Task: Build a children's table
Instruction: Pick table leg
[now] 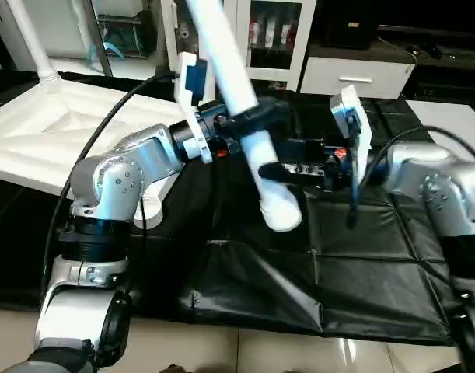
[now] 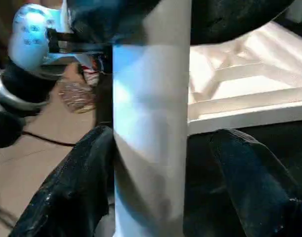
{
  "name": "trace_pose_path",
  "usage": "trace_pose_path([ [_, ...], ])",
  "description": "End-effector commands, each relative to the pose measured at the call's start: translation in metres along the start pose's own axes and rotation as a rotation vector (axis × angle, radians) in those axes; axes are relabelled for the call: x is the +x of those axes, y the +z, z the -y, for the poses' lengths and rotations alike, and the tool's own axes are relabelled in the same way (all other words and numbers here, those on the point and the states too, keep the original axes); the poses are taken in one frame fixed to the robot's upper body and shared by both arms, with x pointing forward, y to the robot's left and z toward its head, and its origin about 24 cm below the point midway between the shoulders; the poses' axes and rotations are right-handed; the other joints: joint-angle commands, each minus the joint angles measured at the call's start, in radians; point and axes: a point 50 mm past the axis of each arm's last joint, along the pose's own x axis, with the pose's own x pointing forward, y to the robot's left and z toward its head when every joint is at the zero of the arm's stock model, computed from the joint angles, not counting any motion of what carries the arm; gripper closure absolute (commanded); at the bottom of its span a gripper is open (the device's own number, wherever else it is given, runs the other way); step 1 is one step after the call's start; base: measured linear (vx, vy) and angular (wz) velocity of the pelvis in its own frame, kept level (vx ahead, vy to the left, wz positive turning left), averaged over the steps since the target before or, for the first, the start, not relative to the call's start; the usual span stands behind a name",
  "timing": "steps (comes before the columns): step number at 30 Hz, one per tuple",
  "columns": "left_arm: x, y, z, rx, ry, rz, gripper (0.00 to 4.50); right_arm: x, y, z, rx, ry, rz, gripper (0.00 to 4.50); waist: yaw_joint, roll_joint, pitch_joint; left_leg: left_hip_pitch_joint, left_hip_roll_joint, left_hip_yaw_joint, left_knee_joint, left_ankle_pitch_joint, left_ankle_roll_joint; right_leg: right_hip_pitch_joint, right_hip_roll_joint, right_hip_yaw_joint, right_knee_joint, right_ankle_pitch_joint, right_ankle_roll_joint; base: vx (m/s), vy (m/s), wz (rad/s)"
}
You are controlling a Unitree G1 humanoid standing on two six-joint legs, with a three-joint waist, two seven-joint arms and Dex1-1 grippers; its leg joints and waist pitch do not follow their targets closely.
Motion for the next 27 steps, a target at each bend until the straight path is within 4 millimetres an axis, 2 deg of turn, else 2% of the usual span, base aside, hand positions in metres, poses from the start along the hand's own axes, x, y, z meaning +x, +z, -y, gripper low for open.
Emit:
trace_pose_path([
  [1, 0.002, 0.002, 0.008, 0.016, -0.068, -0.019, 2.65, -0.001, 0.001, -0.003, 0.033, 0.045, -0.012, 1.10, 0.004, -0.002, -0.067, 0.009, 0.041, -0.009, -0.067, -0.108, 0.038, 0.063, -0.075, 0.049, -0.064, -0.164, -0.240, 0.000, 0.000, 0.00],
  [2, 0.001, 0.001, 0.009, 0.013, -0.078, -0.026, 2.65, -0.001, 0.001, -0.004, 0.044, 0.060, -0.014, 1.10, 0.005, 0.000, -0.068, 0.010, 0.042, -0.010, -0.067, -0.109, 0.038, 0.063, -0.075, 0.049, -0.064, -0.164, -0.240, 0.000, 0.000, 0.00],
  [14, -0.002, -0.002, 0.015, 0.028, -0.152, -0.066, 2.65, 0.008, -0.009, -0.017, 0.116, 0.213, -0.069, 1.10, 0.008, -0.001, -0.069, 0.010, 0.043, -0.011, -0.067, -0.101, 0.029, 0.063, -0.076, 0.049, -0.061, -0.156, -0.243, 0.000, 0.000, 0.00],
  [21, -0.003, -0.007, 0.018, 0.054, -0.176, -0.123, 2.65, 0.011, -0.016, -0.017, 0.075, 0.215, -0.137, 1.10, 0.008, -0.001, -0.069, 0.010, 0.043, -0.010, -0.067, -0.104, 0.022, 0.062, -0.076, 0.050, -0.061, -0.164, -0.237, 0.000, 0.000, 0.00],
  [25, -0.003, -0.009, 0.018, 0.063, -0.178, -0.136, 2.65, 0.011, -0.020, -0.016, 0.033, 0.197, -0.173, 1.10, 0.008, -0.004, -0.069, 0.010, 0.042, -0.010, -0.066, -0.101, 0.018, 0.064, -0.077, 0.050, -0.061, -0.172, -0.231, 0.000, 0.000, 0.00],
  [27, -0.002, -0.010, 0.018, 0.067, -0.182, -0.143, 2.65, 0.012, -0.022, -0.016, 0.032, 0.199, -0.182, 1.38, 0.008, -0.003, -0.070, 0.009, 0.042, -0.010, -0.066, -0.096, 0.023, 0.064, -0.076, 0.050, -0.060, -0.164, -0.233, 0.000, 0.000, 0.00],
])
